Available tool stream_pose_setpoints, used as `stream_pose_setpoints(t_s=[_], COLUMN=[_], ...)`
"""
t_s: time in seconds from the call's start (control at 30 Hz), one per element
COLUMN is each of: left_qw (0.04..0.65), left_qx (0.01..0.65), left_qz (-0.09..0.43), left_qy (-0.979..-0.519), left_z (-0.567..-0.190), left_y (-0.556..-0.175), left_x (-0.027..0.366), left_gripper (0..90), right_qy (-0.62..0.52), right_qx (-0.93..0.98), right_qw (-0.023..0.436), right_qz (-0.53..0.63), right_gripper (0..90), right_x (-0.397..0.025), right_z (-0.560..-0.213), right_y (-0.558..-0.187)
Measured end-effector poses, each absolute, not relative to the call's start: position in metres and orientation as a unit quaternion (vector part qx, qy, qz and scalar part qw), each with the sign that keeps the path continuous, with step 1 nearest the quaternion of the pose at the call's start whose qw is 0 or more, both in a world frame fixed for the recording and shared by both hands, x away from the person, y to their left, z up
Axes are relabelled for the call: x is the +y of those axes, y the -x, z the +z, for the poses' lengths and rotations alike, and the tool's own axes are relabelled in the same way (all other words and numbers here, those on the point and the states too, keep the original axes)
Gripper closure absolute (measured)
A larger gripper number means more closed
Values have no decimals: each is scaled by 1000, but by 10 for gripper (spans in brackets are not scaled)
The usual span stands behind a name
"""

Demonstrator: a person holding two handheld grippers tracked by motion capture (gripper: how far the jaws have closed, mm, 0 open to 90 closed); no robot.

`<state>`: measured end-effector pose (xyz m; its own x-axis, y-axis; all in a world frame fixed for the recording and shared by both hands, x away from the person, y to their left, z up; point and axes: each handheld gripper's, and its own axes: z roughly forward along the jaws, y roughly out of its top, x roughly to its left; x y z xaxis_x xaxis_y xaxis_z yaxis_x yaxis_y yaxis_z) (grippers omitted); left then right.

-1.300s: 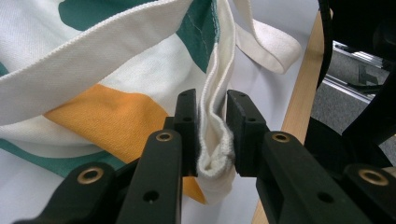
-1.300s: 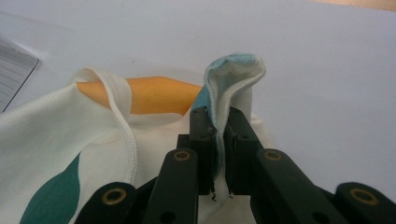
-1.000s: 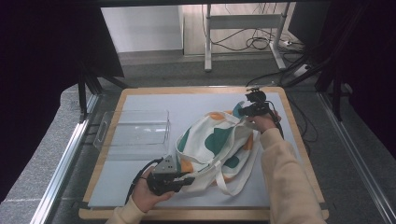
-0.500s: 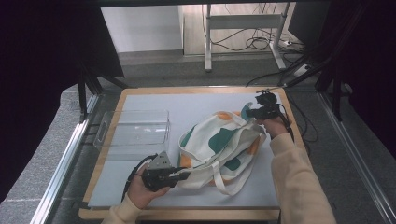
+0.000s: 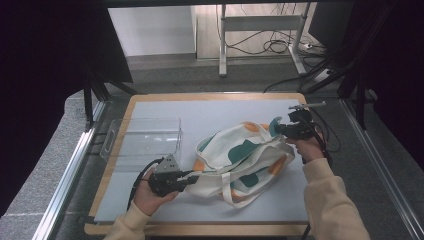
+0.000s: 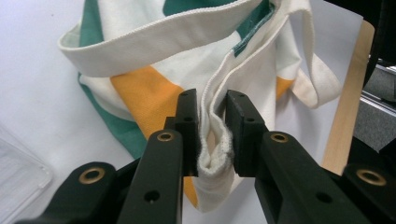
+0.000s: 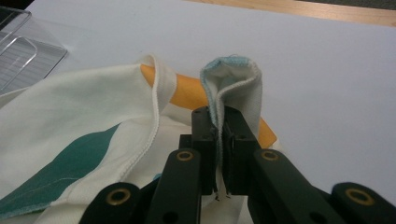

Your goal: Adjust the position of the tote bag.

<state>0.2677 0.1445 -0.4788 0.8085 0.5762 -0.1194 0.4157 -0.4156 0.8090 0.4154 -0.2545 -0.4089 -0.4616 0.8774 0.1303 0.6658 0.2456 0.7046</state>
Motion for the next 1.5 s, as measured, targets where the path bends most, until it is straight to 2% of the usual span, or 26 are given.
stream_pose_setpoints(t_s=[0.5, 1.03, 1.27, 1.5], left_qw=[451, 444, 440, 435], left_qx=[305, 328, 338, 339], left_qz=[103, 116, 111, 111], left_qy=[-832, -825, -824, -827], left_z=[-470, -460, -465, -468], left_y=[-286, -319, -329, -329], left_x=[149, 151, 148, 145], left_gripper=[762, 762, 762, 759], right_qy=[-502, -519, -524, -537], right_qx=[765, 733, 725, 714], right_qw=[152, 164, 174, 161], right_qz=[374, 409, 411, 418], right_gripper=[847, 846, 844, 841], right_x=[-267, -286, -289, -293], right_z=[-415, -418, -428, -441], right_y=[-402, -361, -341, -342])
